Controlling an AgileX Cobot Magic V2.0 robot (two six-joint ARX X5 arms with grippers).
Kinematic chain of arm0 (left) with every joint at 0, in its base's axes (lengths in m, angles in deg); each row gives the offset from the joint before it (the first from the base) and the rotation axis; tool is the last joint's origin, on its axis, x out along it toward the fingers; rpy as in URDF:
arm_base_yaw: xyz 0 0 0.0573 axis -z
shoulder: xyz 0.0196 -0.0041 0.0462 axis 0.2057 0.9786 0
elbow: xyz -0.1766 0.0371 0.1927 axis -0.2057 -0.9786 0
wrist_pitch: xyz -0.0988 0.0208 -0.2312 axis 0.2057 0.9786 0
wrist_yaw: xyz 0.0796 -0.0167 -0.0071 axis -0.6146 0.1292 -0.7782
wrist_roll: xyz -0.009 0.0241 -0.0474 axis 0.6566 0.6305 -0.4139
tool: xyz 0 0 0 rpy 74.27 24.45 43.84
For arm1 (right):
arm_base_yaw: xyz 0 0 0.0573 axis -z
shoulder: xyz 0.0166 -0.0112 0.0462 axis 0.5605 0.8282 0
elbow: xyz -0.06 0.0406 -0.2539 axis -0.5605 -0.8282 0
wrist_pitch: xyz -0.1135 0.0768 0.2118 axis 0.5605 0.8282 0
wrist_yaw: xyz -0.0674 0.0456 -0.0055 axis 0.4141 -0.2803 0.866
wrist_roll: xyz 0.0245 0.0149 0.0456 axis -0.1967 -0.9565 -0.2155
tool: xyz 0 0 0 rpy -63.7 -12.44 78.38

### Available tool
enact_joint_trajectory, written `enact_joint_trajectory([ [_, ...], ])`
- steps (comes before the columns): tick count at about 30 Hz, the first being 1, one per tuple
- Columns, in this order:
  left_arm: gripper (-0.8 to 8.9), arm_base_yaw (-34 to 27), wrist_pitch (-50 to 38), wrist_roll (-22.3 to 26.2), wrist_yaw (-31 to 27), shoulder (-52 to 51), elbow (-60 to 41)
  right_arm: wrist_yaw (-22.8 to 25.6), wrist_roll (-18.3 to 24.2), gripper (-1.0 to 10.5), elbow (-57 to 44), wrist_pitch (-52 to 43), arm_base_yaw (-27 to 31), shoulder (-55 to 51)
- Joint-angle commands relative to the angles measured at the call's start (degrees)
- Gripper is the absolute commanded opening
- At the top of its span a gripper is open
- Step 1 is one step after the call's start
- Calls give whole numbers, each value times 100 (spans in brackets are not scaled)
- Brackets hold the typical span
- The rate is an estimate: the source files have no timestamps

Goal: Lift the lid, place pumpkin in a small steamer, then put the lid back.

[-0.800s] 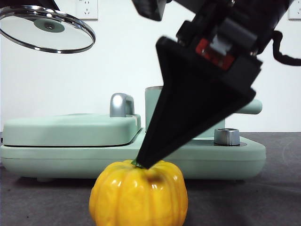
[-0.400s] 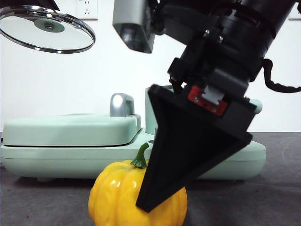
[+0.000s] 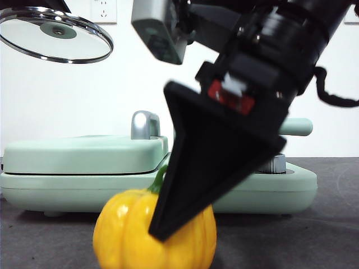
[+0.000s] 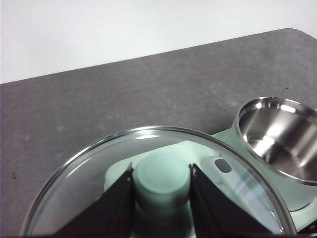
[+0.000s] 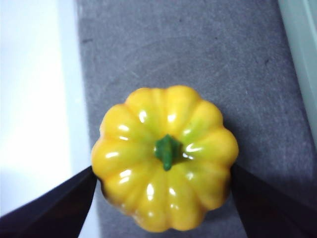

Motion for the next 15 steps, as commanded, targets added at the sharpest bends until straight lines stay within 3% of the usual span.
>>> enact_joint_trajectory([
  [1,10,11,-153,-9,-79,13,109,-28,-695,383,125,114,-52,-199],
  [4,10,11,-153,0,-90,13,109,-13,-1139,383,133,424,-9,-570],
  [9,11,11,-155,2,-92,13,109,103,-1510,383,302,1174,208,-1403],
  [15,10,11,-153,0,-92,13,109,896,-1631,383,999,2317,813,-2194],
])
